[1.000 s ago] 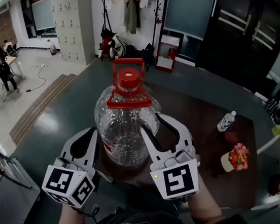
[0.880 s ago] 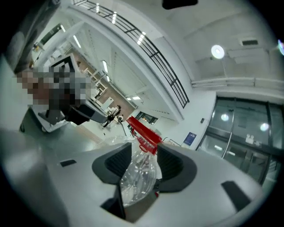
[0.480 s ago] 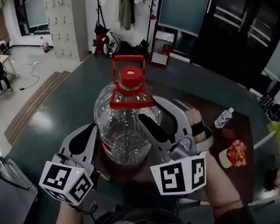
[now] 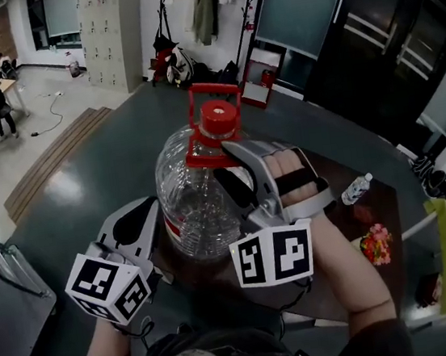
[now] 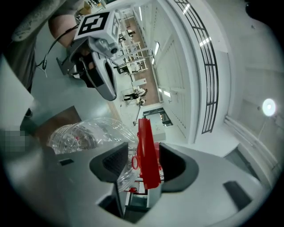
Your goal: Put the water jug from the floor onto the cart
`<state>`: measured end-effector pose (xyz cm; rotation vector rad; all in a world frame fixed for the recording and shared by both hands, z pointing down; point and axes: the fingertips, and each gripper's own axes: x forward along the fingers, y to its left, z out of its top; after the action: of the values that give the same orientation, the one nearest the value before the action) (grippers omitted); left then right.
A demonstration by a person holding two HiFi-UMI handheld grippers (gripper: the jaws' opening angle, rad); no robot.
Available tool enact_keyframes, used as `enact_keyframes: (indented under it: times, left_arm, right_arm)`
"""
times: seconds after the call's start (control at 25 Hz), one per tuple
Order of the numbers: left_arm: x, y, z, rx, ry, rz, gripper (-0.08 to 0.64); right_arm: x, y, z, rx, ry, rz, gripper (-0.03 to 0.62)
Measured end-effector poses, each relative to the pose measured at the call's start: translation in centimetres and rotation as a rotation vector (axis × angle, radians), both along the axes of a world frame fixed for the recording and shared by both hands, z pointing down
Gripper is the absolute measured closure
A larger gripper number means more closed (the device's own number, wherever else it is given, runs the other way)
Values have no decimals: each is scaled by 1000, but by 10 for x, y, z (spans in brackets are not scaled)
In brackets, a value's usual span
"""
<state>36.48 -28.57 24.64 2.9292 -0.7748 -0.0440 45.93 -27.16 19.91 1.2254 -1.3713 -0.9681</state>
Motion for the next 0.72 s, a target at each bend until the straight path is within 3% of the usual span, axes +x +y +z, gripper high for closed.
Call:
enact_keyframes:
  times: [0.2,0.36,0.72]
  left_arm:
    - [-7,-1,2,-3,-1,-8,552]
    - [-11,-6,10,-22,6,-22,552]
    - [-20,-8,16,-22,4,-56,552]
  right_arm:
    - [0,-8,-6,20,7,8,388]
    - [1,-9,-11,75,71,23,511]
    - [1,-10,-12,59,18,-4,525]
